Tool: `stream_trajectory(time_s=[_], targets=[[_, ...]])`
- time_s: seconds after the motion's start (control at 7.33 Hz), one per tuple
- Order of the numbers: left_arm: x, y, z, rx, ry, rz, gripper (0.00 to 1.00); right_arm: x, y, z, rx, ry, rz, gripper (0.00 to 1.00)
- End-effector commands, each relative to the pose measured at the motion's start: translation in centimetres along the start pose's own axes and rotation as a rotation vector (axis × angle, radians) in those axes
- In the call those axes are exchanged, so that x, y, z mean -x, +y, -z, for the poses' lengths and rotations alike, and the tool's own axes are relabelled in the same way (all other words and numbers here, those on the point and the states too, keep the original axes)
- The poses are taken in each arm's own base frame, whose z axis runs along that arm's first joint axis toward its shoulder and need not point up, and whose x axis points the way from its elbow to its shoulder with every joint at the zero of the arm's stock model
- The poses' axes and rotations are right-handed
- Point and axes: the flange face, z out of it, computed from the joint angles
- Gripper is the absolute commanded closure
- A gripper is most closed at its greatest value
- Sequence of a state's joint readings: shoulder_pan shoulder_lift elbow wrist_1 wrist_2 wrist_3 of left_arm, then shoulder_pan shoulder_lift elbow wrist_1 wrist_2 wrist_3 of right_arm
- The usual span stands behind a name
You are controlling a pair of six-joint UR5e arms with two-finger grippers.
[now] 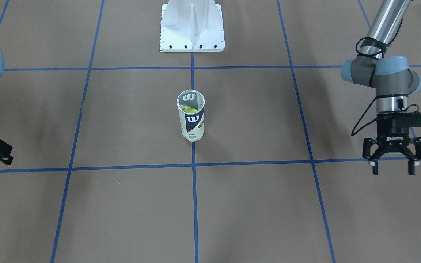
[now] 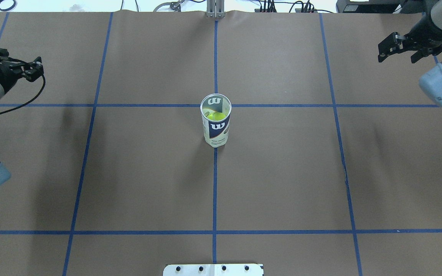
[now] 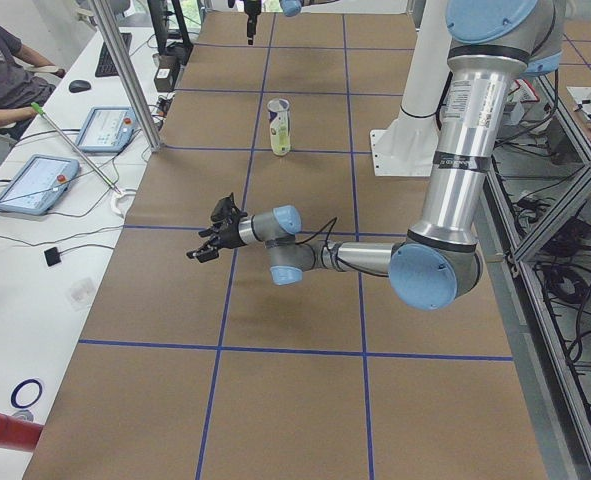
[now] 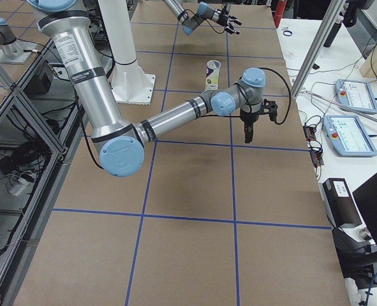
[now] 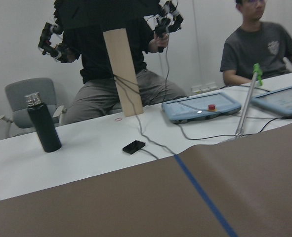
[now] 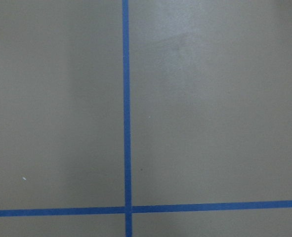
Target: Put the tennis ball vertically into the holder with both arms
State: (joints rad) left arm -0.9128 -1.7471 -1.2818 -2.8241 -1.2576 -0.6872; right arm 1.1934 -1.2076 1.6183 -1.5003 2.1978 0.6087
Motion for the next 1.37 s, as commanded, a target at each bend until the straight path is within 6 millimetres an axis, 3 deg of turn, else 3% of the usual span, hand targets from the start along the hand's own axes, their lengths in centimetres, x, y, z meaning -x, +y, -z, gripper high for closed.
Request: stream_trajectory(time_s=[0.0, 0.14, 0.41, 0.68, 0.82, 0.96, 1.23], targets=[[7.3, -0.9, -2.5, 0.325, -0.081, 0.036, 0.00, -4.3, -1.3, -1.0, 0.014, 0.031, 0.049, 0.01], [10.4, -1.8, -2.5, 0.471, -0.044, 0.109, 0.00, -7.1, -1.2, -1.3, -0.002, 0.033, 0.044, 0.01], [16.4, -5.6, 1.0, 0.734, 0.146, 0.347, 0.00, -12.2, -0.1, -1.3, -0.008, 0.002, 0.078, 0.01], [17.8, -7.3, 5.3, 0.880, 0.141, 0.481, 0.00, -16.8, 0.5, -1.2, 0.030, -0.043, 0.011, 0.01], [17.1, -8.1, 8.1, 0.958, 0.099, 0.523, 0.00, -18.2, 1.2, -1.7, 0.042, -0.039, -0.007, 0.01], [17.5, -6.8, 11.5, 0.974, 0.121, 0.457, 0.00, -20.8, 1.7, -0.6, 0.028, -0.042, -0.042, 0.01], [20.9, -3.3, 13.6, 0.981, 0.189, 0.288, 0.00, -22.8, 2.1, -1.6, 0.064, -0.036, -0.040, 0.01]])
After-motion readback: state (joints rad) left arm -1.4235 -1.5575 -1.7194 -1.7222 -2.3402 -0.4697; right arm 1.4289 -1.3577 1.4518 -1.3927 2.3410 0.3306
